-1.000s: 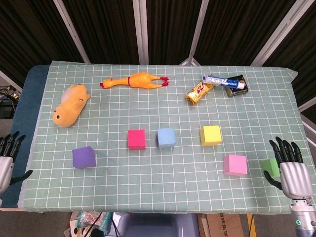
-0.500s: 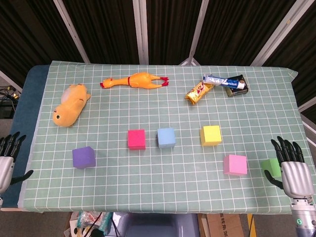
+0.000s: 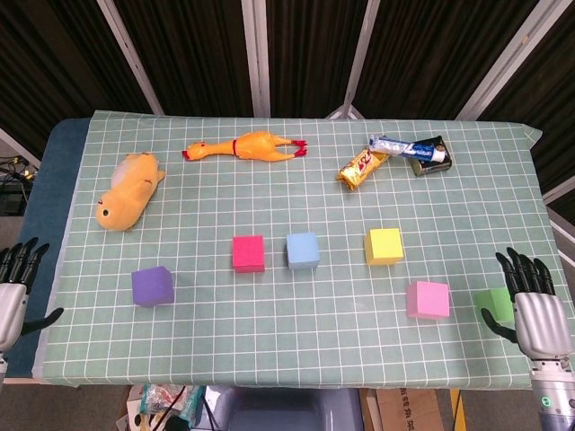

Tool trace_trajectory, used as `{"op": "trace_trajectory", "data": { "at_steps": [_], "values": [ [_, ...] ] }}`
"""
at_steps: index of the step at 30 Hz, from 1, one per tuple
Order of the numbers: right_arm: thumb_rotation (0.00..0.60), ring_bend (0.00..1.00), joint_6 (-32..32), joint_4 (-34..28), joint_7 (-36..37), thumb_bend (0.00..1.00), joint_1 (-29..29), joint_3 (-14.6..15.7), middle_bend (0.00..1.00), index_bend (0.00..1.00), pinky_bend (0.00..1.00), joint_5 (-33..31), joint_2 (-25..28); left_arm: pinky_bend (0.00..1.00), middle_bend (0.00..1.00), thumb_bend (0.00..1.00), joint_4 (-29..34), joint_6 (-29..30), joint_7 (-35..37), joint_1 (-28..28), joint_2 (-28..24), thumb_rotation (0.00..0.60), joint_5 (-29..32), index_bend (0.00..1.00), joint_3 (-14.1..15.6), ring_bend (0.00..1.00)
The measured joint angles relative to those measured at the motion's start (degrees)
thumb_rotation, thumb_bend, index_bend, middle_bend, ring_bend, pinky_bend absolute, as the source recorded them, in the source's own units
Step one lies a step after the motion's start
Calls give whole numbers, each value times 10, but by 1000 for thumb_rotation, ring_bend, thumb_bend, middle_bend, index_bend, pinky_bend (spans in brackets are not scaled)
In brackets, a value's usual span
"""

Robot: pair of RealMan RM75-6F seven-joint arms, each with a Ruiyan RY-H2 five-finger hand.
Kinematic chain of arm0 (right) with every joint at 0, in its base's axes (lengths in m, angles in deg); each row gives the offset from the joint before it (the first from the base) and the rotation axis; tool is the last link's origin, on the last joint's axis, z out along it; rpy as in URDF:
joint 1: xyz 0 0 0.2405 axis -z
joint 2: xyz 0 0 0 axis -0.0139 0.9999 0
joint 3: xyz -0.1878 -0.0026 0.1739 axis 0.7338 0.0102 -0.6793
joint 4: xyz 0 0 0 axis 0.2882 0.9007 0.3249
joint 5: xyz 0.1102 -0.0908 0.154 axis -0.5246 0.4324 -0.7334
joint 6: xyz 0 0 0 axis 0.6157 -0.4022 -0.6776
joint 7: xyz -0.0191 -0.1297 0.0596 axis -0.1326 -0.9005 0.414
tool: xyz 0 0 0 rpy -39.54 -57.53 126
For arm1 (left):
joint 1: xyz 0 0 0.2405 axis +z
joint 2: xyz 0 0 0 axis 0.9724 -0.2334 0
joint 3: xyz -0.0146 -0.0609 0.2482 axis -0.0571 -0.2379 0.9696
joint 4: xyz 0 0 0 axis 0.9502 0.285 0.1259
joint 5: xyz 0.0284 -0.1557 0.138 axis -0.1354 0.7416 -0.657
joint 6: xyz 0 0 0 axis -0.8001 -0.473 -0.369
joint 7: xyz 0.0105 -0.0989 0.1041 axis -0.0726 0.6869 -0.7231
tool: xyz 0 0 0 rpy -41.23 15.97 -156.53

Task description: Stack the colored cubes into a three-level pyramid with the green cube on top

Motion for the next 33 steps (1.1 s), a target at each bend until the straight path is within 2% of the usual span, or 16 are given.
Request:
{"op": "trace_trajectory", "data": {
  "at_steps": [4,7,14,23,29,33],
  "values": [
    [600,0,6,-2,11,282,-1,-1,0,0,0,-4,3,58,33,25,47,-11,-29,-14,-11,600,4,0,-11,0],
    [600,0,10,-3,22,282,-2,-2,0,0,0,-8,5,75,110,47,92,-33,-56,-34,-19,600,20,0,-27,0],
    [600,0,23,-6,44,282,-4,-4,0,0,0,-19,10,109,197,113,164,-97,-162,-111,-17,600,101,0,-84,20],
    [600,0,36,-10,71,282,-4,-7,0,0,0,-36,17,119,252,132,186,-156,-294,-222,33,600,263,0,-147,34],
    [600,0,47,-14,82,282,-5,-6,0,0,0,-41,21,122,262,176,185,-172,-375,-305,86,600,379,0,-169,35],
    [600,0,51,-15,88,282,-7,-5,0,0,0,-42,22,122,270,200,175,-172,-417,-351,128,600,423,0,-170,44]
  ]
}}
